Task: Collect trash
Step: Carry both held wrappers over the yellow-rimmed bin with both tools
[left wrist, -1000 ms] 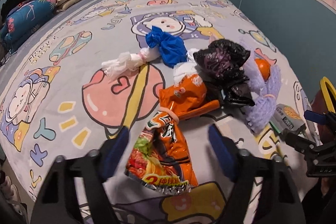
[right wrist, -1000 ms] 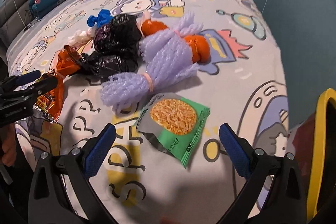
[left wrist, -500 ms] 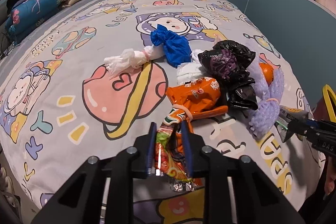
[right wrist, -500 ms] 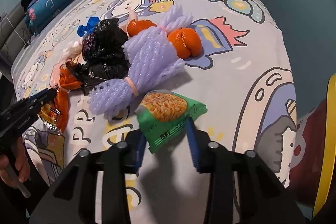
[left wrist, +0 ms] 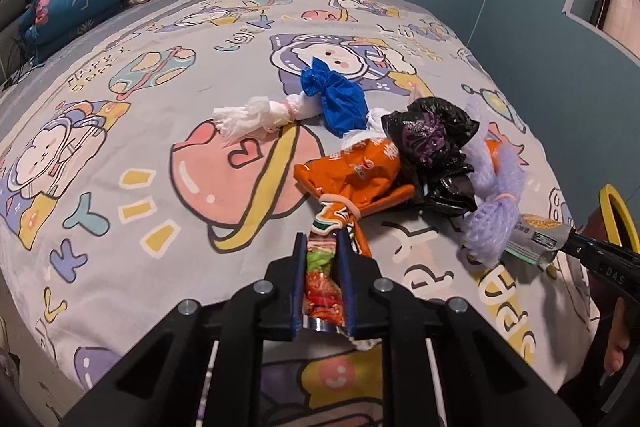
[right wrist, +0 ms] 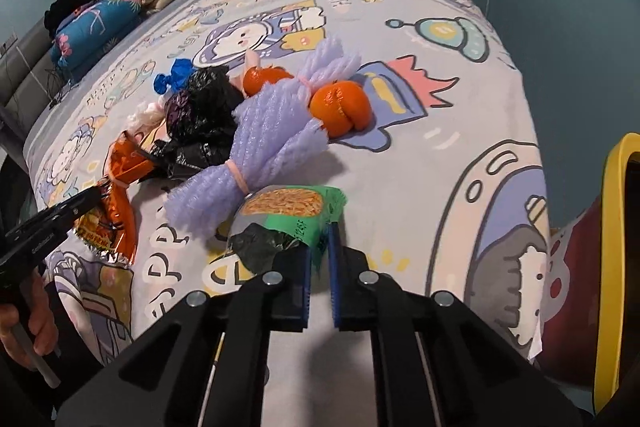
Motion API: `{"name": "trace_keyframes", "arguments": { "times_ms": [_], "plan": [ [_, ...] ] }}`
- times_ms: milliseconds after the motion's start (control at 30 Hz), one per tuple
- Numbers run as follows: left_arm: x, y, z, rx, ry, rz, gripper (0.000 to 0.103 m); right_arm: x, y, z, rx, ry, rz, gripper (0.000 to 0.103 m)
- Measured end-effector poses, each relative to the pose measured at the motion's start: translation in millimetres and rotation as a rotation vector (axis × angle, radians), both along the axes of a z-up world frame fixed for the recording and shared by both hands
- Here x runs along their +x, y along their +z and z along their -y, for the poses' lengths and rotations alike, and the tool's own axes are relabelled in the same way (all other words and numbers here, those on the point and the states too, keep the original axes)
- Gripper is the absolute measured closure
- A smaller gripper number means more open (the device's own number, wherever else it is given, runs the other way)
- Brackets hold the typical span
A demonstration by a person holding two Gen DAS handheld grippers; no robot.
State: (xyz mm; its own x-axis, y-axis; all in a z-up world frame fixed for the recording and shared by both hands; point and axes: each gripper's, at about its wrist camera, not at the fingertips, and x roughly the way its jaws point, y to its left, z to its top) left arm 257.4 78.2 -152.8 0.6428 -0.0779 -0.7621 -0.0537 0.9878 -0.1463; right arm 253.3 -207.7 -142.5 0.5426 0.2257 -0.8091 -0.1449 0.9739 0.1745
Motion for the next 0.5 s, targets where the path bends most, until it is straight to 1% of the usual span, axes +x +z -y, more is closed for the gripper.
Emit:
{"name": "trace_keyframes", "arguments": {
  "times_ms": [100, 200, 300, 500],
  "plan": [
    [-8, 4, -6, -0.021, 0.008, 0.015, 0.090, -4, 7, 4, 0.015, -0.010, 0.028, 0.097],
    [-12, 7, -11, -0.024, 0.020, 0.025, 0.091, -9, 15, 9, 0.030, -0.018, 0.059, 0.097],
    [-16, 12, -16, -0.052, 0.030, 0.034, 0.091, -12, 21, 15, 0.057, -0.034, 0.075, 0.097],
    [-30, 33, -15, -0.072, 0.019, 0.081, 0.091, -17, 34, 30, 0.125, -0.064, 0.107, 0.097]
  ]
}}
